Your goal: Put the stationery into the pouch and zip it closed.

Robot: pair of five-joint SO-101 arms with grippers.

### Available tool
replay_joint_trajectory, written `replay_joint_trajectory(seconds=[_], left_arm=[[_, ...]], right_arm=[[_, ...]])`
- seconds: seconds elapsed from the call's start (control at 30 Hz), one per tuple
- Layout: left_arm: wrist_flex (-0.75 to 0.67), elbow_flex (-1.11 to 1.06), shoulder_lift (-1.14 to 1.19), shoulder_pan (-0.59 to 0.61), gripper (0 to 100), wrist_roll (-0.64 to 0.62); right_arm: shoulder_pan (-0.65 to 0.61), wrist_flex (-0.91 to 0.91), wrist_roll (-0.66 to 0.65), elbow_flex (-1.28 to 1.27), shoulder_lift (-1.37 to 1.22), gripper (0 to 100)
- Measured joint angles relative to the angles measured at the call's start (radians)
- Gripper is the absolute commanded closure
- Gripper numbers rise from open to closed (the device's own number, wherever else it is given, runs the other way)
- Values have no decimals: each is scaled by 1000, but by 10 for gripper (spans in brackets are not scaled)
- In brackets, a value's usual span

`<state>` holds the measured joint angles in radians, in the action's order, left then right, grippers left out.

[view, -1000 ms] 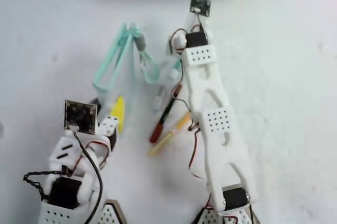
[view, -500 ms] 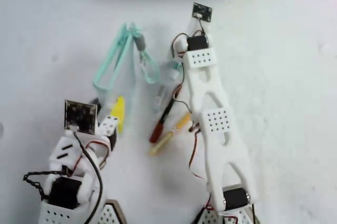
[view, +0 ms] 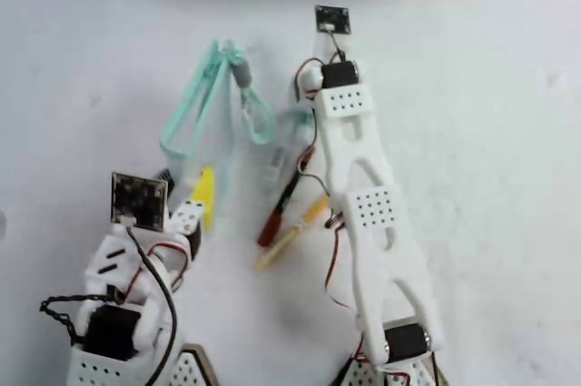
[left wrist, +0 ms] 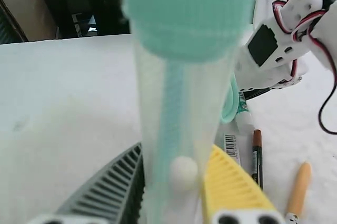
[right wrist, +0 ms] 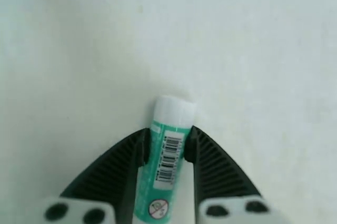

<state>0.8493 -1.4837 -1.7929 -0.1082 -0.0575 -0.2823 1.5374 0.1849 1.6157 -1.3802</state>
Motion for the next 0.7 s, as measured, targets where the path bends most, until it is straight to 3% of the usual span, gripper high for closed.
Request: replay_joint_trajectory(seconds=[0.47,0.7], left_arm=[[0,0,0,0,854,0],[0,0,3,-2,778,0]], right_arm=[[9,121,0,12,49,981],[8,152,0,12,60,981]])
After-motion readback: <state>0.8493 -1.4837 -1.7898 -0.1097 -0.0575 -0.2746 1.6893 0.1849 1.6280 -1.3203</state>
